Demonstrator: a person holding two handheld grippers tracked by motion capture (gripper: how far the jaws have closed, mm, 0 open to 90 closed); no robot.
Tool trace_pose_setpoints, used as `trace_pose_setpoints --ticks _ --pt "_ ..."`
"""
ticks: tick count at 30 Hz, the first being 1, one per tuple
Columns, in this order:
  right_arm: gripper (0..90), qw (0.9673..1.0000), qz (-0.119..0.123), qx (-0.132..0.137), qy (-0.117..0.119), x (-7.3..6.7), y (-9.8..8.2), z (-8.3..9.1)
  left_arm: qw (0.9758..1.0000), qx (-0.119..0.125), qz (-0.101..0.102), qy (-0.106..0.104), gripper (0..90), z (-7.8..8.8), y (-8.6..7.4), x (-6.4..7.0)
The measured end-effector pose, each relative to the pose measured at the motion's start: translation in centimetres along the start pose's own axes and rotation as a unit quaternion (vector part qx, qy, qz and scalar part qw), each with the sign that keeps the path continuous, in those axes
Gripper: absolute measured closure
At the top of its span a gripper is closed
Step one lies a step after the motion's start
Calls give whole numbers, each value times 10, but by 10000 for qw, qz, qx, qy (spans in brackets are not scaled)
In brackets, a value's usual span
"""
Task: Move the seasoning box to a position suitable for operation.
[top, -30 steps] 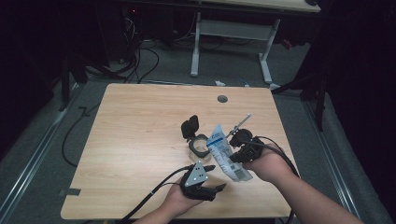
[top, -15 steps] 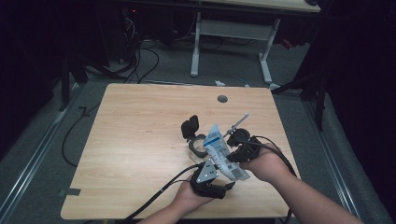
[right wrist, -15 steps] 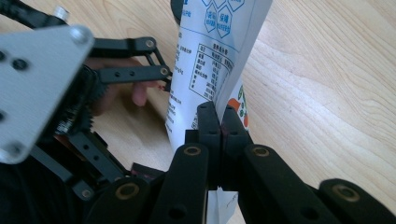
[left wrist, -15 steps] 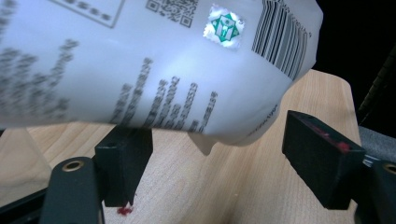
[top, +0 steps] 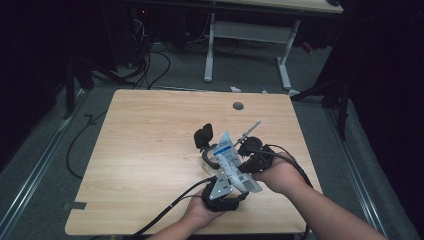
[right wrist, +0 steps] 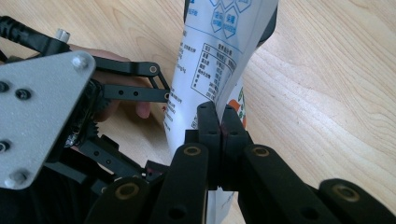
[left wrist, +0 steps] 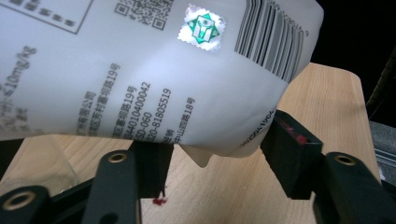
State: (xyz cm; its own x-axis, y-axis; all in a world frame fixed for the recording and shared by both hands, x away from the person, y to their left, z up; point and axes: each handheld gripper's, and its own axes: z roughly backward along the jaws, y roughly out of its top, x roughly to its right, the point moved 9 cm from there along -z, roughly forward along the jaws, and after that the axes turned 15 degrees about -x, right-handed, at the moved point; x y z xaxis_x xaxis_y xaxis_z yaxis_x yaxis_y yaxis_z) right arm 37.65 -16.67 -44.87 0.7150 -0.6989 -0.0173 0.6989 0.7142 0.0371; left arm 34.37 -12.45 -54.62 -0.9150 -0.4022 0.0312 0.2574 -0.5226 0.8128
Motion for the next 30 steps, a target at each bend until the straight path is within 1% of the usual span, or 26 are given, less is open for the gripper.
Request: trace_pose_setpoints --ticks 4,7,8,9,11,12,13,18,20,22,23,24,25,27,30 --pt "900 10000 -41 -15 -27 1 0 0 10000 21 -4 50 475 2 1 1" --pt "900 10000 -34 -29 -40 2 0 1 9999 58 -84 129 486 4 2 3" --pt "900 9999 -148 -67 -13 1 -1 1 9998 74 -124 163 490 5 3 5" --pt "900 10000 -79 -50 -26 2 -1 2 9998 65 -133 168 493 6 3 5" --pt "900 9999 -102 -58 -14 2 -1 3 9997 87 -138 184 495 6 4 5" --pt "900 10000 -61 -43 -29 3 -1 3 9996 102 -144 199 496 7 5 5" --pt "900 10000 -70 -38 -38 3 -1 4 9996 111 -147 208 496 7 6 4" --pt "900 9999 -140 -49 -54 6 1 6 9997 150 -127 147 501 8 8 1" --pt "900 9998 -137 -72 -82 7 2 6 9998 92 -103 118 503 7 10 0" --pt "900 9998 -160 -84 -63 7 4 6 9998 7 -126 127 504 9 10 -1" --pt "900 9999 -104 -72 -60 8 6 6 9998 -15 -133 140 504 10 10 -1" --pt "900 9998 -161 -83 -43 7 7 6 9997 -33 -174 179 504 12 9 -2" --pt "900 9999 -110 -71 -54 7 8 6 9996 -25 -193 218 505 13 9 -3" --pt "900 9999 -152 -68 -8 6 10 6 9993 -21 -241 277 507 14 8 -4" --pt "900 9998 -149 -85 -29 5 12 5 9994 -16 -236 269 510 15 6 -4"
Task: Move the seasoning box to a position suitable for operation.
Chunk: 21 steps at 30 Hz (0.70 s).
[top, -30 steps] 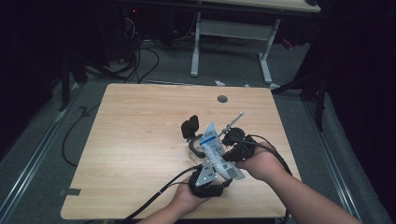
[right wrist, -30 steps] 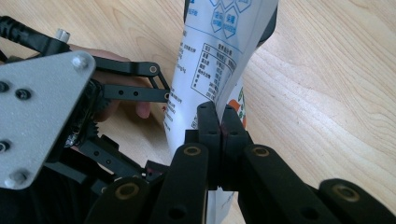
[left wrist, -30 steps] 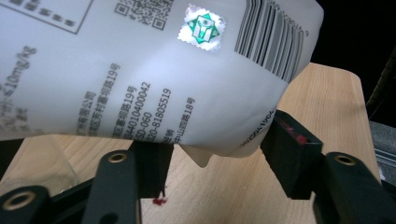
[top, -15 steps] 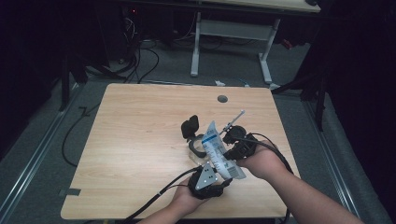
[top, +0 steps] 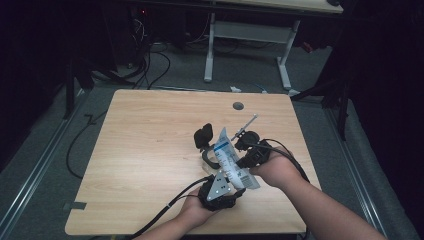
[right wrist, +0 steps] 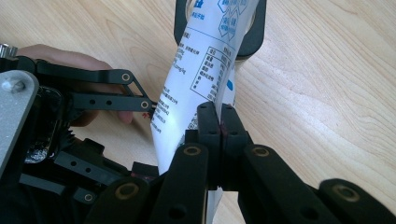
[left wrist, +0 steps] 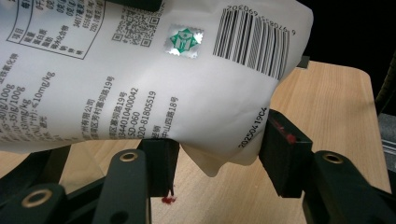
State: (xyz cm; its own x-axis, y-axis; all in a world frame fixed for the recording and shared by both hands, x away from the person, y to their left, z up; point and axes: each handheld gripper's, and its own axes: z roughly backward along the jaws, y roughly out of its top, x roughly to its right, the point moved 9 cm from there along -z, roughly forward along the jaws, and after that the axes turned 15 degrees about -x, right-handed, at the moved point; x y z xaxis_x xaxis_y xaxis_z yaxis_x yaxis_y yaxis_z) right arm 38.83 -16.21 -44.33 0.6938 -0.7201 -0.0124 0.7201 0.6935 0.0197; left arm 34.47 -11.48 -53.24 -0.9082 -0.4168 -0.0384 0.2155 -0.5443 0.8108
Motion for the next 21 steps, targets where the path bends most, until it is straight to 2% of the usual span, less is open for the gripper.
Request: trace_pose_setpoints --ticks 5,10,21 --pt "900 9999 -14 -104 -41 0 0 -1 9999 18 91 -101 508 -2 1 3" --pt "900 9999 37 -107 -76 1 1 2 9998 95 117 -88 503 0 4 1" --pt "900 9999 69 -134 -11 3 2 4 9999 113 40 -74 488 0 5 4"
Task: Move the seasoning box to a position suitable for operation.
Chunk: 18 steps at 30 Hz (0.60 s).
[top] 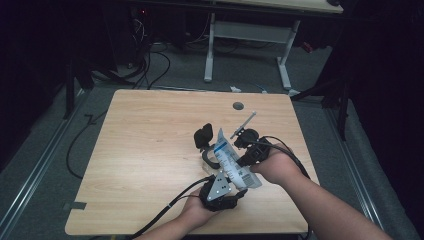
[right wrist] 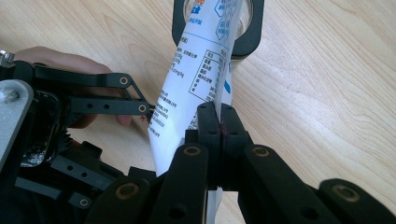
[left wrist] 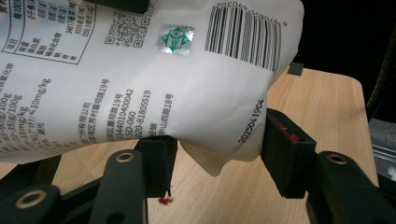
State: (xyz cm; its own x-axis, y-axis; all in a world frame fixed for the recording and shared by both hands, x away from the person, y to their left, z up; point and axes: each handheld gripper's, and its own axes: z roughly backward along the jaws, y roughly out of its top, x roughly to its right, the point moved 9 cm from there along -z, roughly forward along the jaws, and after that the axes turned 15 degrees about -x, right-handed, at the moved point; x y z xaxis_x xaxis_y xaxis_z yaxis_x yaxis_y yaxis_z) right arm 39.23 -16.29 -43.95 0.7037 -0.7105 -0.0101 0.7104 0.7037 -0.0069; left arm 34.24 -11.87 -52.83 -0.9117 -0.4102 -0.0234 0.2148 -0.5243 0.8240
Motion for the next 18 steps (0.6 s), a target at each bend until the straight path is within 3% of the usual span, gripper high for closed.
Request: trace_pose_setpoints --ticks 13,14,18 --pt "900 10000 -57 7 -23 2 2 1 10000 40 5 25 490 1 2 0" --pt "900 10000 45 34 -64 4 3 1 10000 44 16 31 495 1 2 -1" --pt "900 10000 25 48 -78 3 5 3 9999 81 65 40 509 2 3 -3"
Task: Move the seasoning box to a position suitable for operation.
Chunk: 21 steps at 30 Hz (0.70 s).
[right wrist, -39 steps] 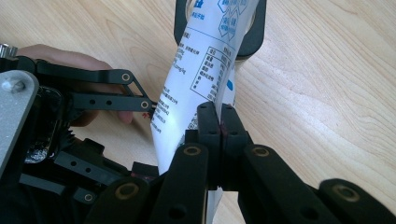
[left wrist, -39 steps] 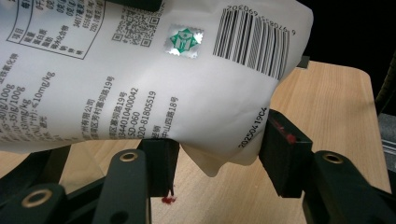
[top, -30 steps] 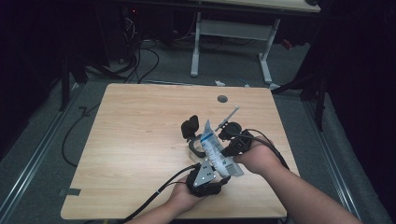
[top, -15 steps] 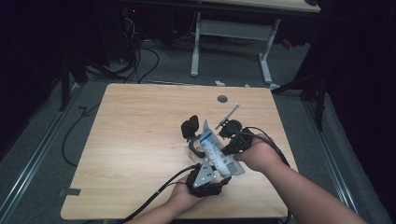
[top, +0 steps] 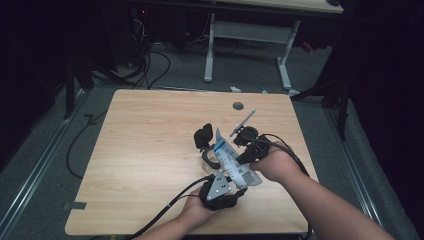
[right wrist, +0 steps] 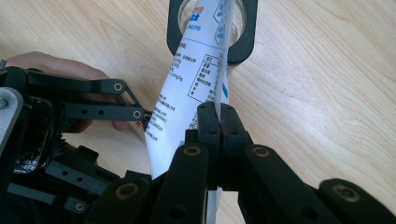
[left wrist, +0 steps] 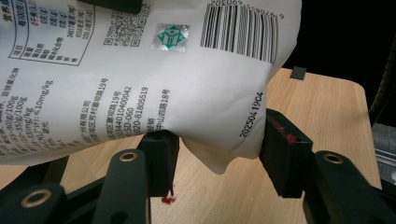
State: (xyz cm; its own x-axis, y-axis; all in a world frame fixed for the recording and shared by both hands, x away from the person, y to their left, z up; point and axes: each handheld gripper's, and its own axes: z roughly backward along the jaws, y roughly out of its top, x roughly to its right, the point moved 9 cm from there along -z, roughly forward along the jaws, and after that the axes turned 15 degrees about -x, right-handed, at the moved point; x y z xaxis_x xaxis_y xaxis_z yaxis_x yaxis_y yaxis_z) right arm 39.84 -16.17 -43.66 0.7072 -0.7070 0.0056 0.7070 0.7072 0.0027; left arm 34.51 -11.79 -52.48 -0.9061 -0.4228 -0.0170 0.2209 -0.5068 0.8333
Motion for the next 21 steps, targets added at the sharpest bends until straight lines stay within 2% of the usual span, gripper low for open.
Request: trace_pose_setpoints --ticks 3,5,13,21 --pt "900 10000 -50 -27 24 -1 1 1 10000 -14 29 -30 508 1 1 0" --pt "900 10000 32 -19 -11 0 3 1 10000 -21 36 -44 505 1 1 0" --pt "900 10000 13 -5 -14 -2 7 4 9999 16 86 -65 494 3 4 -1" --pt "900 10000 37 47 -25 -1 8 6 10000 55 37 -22 496 2 5 -2"
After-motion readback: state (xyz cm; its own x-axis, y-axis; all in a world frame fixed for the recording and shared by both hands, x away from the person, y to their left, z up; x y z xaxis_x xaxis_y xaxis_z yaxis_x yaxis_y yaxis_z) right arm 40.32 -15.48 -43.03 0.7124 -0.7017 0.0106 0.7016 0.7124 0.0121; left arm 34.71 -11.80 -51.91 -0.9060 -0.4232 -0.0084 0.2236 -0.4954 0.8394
